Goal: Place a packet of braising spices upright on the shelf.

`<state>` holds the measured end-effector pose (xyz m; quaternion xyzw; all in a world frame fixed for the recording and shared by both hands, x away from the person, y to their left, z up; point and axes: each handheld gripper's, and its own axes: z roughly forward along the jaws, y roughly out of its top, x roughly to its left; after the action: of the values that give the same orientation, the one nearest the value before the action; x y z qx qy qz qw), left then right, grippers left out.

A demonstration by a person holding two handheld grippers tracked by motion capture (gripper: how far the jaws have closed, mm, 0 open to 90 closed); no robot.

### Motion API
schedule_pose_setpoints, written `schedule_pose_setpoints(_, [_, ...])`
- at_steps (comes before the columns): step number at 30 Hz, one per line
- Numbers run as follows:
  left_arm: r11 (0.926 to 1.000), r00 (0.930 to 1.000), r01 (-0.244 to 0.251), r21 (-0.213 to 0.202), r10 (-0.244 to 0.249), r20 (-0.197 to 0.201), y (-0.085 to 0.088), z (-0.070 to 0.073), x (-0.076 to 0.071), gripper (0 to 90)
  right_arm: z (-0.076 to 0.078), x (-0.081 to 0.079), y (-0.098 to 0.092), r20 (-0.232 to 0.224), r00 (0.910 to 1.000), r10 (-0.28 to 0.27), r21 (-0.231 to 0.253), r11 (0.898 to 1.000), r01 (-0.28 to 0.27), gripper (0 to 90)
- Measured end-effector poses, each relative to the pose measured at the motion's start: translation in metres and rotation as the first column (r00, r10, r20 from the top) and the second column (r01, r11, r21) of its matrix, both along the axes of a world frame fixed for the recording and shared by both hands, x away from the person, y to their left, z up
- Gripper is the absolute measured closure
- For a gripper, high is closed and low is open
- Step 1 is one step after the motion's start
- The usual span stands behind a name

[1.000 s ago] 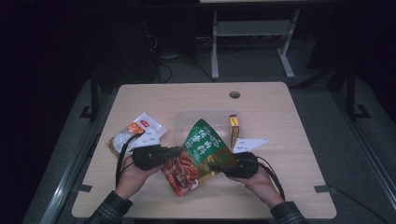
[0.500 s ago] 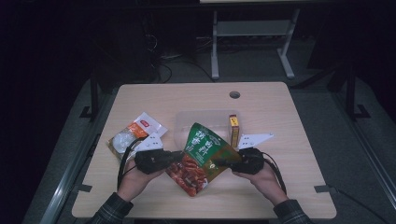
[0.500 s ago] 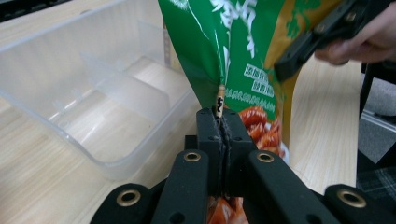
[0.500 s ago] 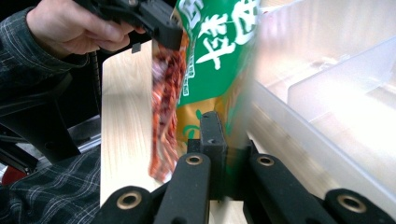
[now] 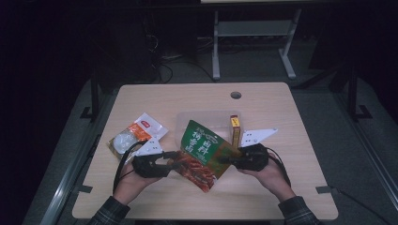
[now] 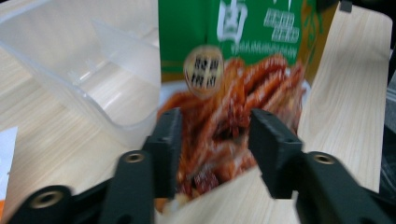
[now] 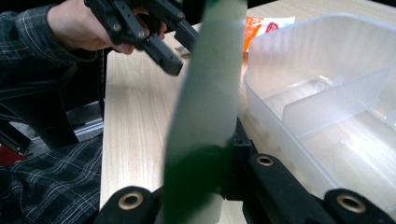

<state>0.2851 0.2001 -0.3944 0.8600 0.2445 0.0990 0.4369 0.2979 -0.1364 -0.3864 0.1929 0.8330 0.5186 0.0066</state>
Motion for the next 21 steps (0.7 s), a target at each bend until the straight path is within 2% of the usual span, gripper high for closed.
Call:
schedule_pose_setpoints(4, [0.9998, 0.9998, 0.021, 0.003, -0.021, -0.007, 0.005, -0.004, -0.004, 45.5, 0.004, 0.001, 0.000, 0.002, 1.0000, 0.008, 0.012, 1.000, -0.008, 89.9])
schedule_pose_setpoints(5, [0.9997, 0.9997, 0.023, 0.007, -0.023, -0.005, 0.007, -0.005, -0.006, 40.8, 0.006, 0.001, 0.001, 0.006, 0.9999, 0.010, 0.018, 1.000, -0.010, 89.9])
schedule_pose_setpoints(10, [0.9997, 0.9996, 0.026, 0.006, -0.025, -0.010, 0.014, -0.011, -0.013, 35.3, 0.013, 0.002, 0.000, 0.010, 0.9999, 0.009, 0.028, 1.000, -0.009, 90.0])
schedule_pose_setpoints(14, [0.9995, 0.9995, 0.028, 0.014, -0.028, -0.013, 0.020, -0.017, -0.020, 29.6, 0.023, 0.004, -0.001, 0.026, 0.9997, 0.002, 0.062, 0.998, -0.004, 90.0])
schedule_pose_setpoints(16, [0.9997, 0.9996, 0.024, 0.005, -0.024, -0.016, 0.022, -0.020, -0.023, 28.4, 0.025, 0.004, -0.001, 0.026, 0.9997, 0.000, 0.063, 0.998, -0.001, 90.0])
schedule_pose_setpoints(21, [0.9993, 0.9994, 0.025, 0.027, -0.025, -0.026, 0.024, -0.027, -0.028, 23.0, 0.039, 0.006, -0.003, 0.049, 0.9985, -0.024, 0.061, 0.998, 0.021, 90.0])
